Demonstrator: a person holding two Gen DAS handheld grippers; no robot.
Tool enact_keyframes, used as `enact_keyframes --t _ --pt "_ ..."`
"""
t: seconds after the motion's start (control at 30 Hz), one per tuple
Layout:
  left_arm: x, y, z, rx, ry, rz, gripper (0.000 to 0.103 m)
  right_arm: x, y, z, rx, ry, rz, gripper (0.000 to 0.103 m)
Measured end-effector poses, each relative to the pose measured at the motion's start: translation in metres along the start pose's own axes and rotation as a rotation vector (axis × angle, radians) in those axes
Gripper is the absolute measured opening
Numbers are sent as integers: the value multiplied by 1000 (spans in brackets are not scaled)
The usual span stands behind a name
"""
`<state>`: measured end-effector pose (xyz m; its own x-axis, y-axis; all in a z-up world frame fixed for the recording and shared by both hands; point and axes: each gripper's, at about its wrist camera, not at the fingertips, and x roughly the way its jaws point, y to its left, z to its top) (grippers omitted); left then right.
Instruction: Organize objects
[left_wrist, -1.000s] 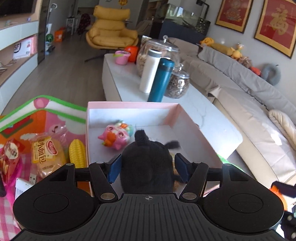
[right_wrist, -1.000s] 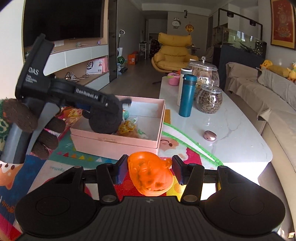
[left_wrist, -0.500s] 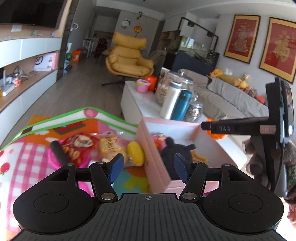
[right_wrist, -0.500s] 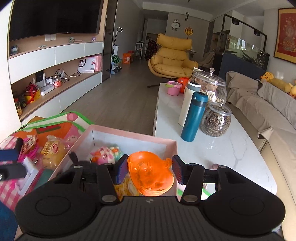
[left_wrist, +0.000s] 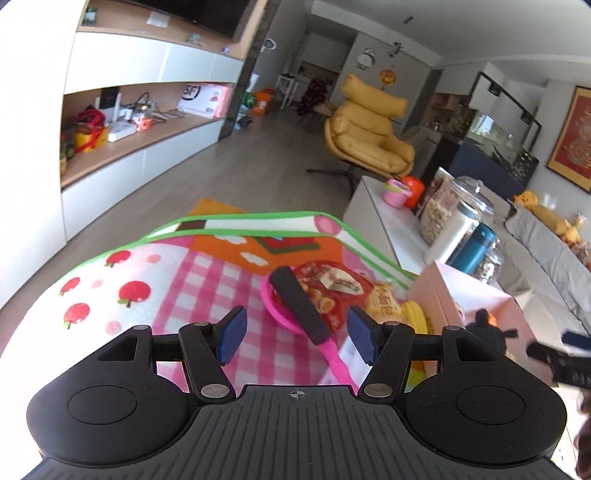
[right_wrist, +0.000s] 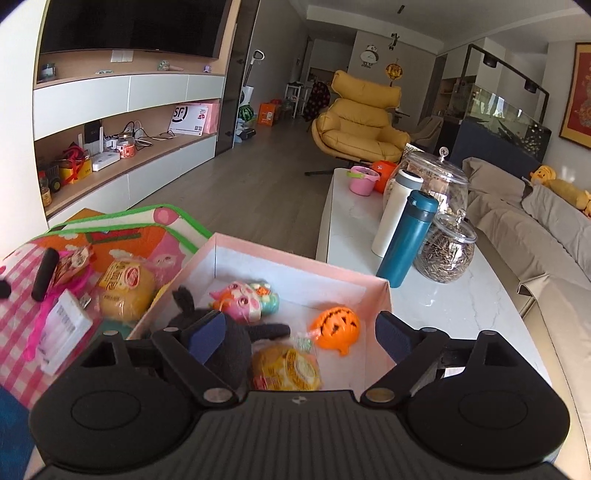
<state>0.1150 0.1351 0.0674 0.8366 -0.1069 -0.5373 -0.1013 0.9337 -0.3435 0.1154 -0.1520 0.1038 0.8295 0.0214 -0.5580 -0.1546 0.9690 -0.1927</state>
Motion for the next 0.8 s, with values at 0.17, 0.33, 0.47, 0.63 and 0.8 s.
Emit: enact_keyframes --t 0.17,0.33,0.47,0.63,0.8 --pt "38 5 22 -68 74 8 65 -26 -17 -35 45 5 -9 91" --pt "61 -16 15 0 75 49 49 -38 -32 -54 82 9 -38 91" --pt "75 -22 12 42 80 98 43 -42 -33 -65 102 21 -19 91" --pt "71 -28 4 153 60 64 24 -45 -21 -67 81 23 18 91" --pt "20 -24 -19 208 58 -43 23 -53 7 -57 29 -12 90 91"
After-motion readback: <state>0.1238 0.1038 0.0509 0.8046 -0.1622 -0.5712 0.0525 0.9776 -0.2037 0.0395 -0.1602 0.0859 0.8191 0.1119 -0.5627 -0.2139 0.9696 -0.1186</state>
